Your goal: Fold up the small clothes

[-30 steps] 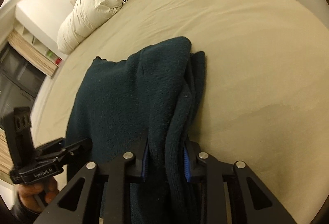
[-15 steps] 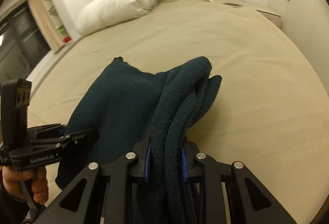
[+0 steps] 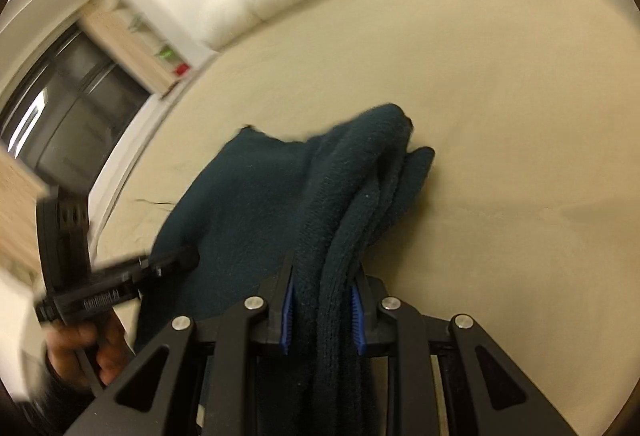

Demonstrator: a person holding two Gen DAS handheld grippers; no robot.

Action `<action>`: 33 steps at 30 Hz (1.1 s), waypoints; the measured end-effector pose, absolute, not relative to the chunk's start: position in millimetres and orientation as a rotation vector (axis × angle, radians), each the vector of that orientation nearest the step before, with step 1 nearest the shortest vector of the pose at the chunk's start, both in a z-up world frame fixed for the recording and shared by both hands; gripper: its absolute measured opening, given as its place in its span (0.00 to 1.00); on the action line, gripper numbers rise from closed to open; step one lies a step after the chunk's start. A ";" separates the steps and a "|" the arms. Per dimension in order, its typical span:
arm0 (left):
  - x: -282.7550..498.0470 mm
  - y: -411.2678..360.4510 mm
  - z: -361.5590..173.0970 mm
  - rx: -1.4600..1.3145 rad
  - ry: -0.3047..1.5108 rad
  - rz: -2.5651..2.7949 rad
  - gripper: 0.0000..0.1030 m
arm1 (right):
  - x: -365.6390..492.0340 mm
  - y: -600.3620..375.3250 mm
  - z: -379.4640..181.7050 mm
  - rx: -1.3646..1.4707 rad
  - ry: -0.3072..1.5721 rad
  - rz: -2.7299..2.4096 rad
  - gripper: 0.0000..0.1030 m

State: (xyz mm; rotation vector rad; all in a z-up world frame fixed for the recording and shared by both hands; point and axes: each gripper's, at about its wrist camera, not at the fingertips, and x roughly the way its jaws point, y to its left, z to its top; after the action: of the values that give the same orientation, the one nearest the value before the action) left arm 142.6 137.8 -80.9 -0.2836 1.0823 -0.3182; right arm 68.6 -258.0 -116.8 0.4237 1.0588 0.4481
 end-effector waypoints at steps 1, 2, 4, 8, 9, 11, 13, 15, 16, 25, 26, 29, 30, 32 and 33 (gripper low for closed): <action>139.3 138.3 -86.6 -0.312 1.074 -0.327 0.46 | 68.8 -264.0 -123.8 0.469 1.065 0.452 0.29; 134.2 140.2 -85.9 -0.350 1.059 -0.340 0.47 | 65.5 -277.0 -131.4 0.552 1.063 0.453 0.36; 130.4 143.2 -80.7 -0.349 1.064 -0.337 0.50 | 59.5 -292.0 -130.9 0.600 1.043 0.443 0.45; 121.7 157.0 -47.6 -0.321 0.989 -0.246 0.50 | 40.1 -310.9 -106.9 0.538 0.991 0.341 0.57; 119.1 162.3 -41.5 -0.325 0.965 -0.235 0.51 | 36.4 -314.9 -98.9 0.531 0.975 0.309 0.56; 119.8 159.1 -23.5 -0.331 0.906 -0.250 0.51 | 33.6 -318.7 -84.4 0.551 0.940 0.337 0.56; 127.8 146.5 -14.9 -0.314 0.879 -0.278 0.51 | 36.6 -305.3 -65.5 0.569 0.903 0.447 0.54; 143.4 137.6 -9.5 -0.293 0.860 -0.312 0.51 | 43.1 -283.8 -56.9 0.583 0.893 0.569 0.53; 152.4 127.1 -14.7 -0.284 0.860 -0.326 0.51 | 47.2 -272.6 -57.7 0.598 0.897 0.620 0.53; 176.5 105.2 -58.5 -0.240 0.929 -0.294 0.57 | 108.8 -273.5 -146.9 0.758 1.054 0.527 0.00; 178.9 101.0 -59.6 -0.232 0.923 -0.296 0.58 | 106.7 -284.5 -149.3 0.769 1.033 0.521 0.00; 185.0 80.5 -65.5 -0.160 0.901 -0.289 0.66 | 96.0 -316.7 -150.4 0.817 1.001 0.452 0.00; 182.9 74.7 -66.8 -0.134 0.897 -0.280 0.67 | 88.8 -323.2 -141.6 0.793 0.988 0.431 0.00; 176.7 68.9 -64.0 -0.103 0.882 -0.262 0.67 | 69.9 -331.7 -116.9 0.733 0.953 0.408 0.22; 173.2 71.1 -61.3 -0.133 0.876 -0.269 0.67 | 62.4 -333.2 -108.3 0.745 0.944 0.459 0.27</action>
State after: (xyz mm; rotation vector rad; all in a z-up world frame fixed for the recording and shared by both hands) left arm 173.2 71.1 -61.3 -0.1328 0.8763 -0.2690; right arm 62.4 -333.2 -108.3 0.7452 0.9436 0.4593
